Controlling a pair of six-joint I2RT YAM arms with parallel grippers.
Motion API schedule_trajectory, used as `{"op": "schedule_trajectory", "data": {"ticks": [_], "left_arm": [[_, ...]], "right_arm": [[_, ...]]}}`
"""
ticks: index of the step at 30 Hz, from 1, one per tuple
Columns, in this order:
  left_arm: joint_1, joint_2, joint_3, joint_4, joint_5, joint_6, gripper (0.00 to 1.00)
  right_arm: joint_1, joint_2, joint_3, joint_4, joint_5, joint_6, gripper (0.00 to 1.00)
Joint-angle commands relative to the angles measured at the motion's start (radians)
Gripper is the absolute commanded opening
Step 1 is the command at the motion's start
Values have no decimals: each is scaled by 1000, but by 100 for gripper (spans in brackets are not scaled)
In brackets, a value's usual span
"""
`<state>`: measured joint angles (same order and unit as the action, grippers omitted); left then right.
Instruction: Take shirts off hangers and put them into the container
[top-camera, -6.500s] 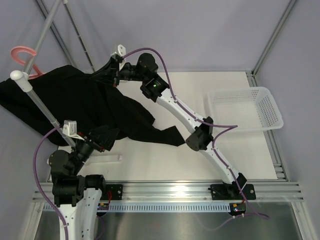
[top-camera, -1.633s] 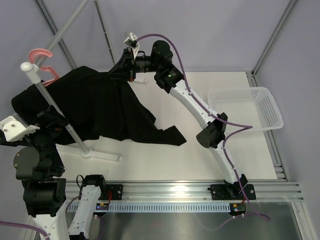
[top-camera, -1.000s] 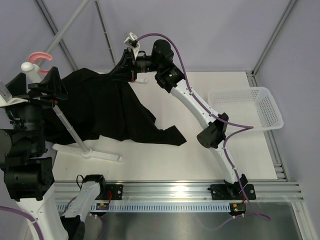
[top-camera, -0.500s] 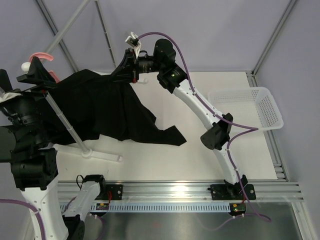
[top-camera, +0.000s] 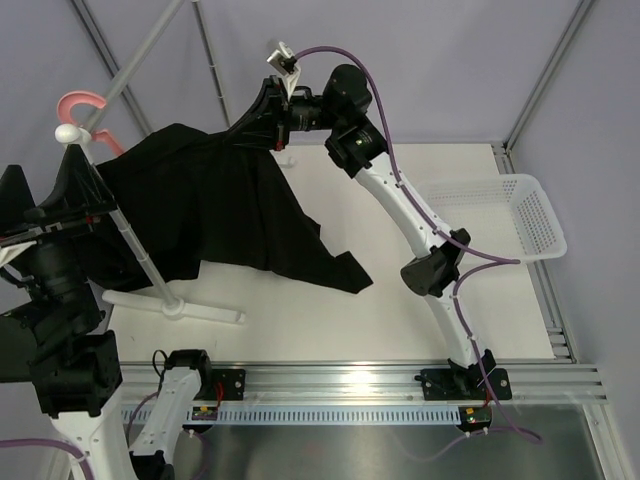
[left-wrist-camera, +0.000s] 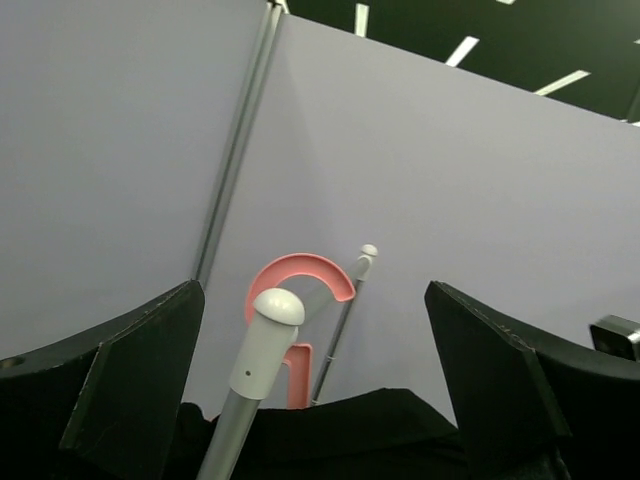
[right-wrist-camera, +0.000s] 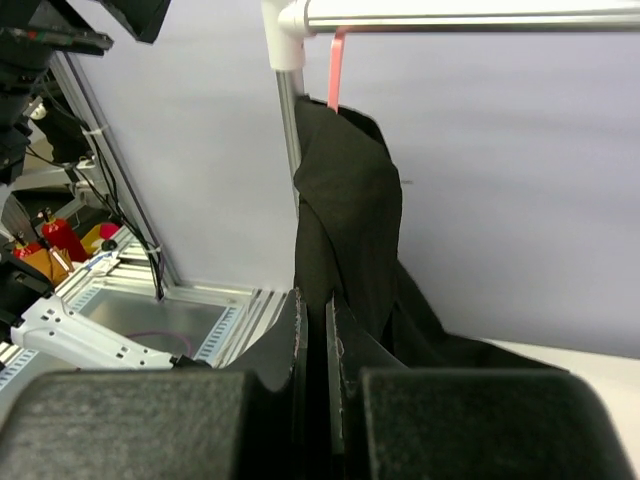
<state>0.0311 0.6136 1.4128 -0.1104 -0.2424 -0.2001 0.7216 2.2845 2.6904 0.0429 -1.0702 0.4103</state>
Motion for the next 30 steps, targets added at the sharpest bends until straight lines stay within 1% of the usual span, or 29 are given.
{"op": "schedule_trajectory", "data": {"ticks": [1, 5, 7, 11, 13, 16, 19, 20, 22, 23, 24, 26, 28, 29, 30], "left_arm": [[1, -28, 5, 3, 120, -85, 99], [0, -78, -20, 5, 210, -93, 99], [0, -109, -25, -8, 209, -99, 99], [0, -136, -35, -37, 167, -94, 99], [1, -137, -37, -44, 164, -84, 98], [1, -115, -25, -78, 141, -72, 97], [0, -86, -5, -141, 92, -61, 95], [1, -80, 6, -190, 37, -62, 95], [1, -71, 15, -230, -18, -68, 91], [1, -74, 12, -268, -75, -76, 86], [0, -77, 11, -288, -93, -87, 82], [1, -101, -11, -314, -80, -87, 74], [1, -135, -28, -321, -57, -91, 51], [1, -141, -29, -359, -49, -97, 39], [0, -146, -26, -383, -49, -102, 21]], "right_arm": [[-8, 33, 82, 167, -34, 100, 0], [-5, 81, 91, 273, -54, 159, 0], [10, 114, 121, 299, -48, 163, 0], [42, 138, 118, 273, -28, 94, 0], [50, 173, 134, 273, -19, 84, 0], [53, 184, 128, 247, -1, 53, 0], [52, 170, 115, 215, -2, 25, 0], [50, 164, 114, 207, 4, 19, 0], [47, 141, 106, 183, 7, 5, 0], [42, 132, 98, 183, 13, 7, 0], [35, 121, 82, 192, 13, 15, 0], [26, 104, 75, 196, 9, 33, 0], [13, 93, 75, 203, 6, 53, 0], [10, 89, 72, 203, 4, 56, 0], [7, 86, 65, 203, 4, 65, 0]]}}
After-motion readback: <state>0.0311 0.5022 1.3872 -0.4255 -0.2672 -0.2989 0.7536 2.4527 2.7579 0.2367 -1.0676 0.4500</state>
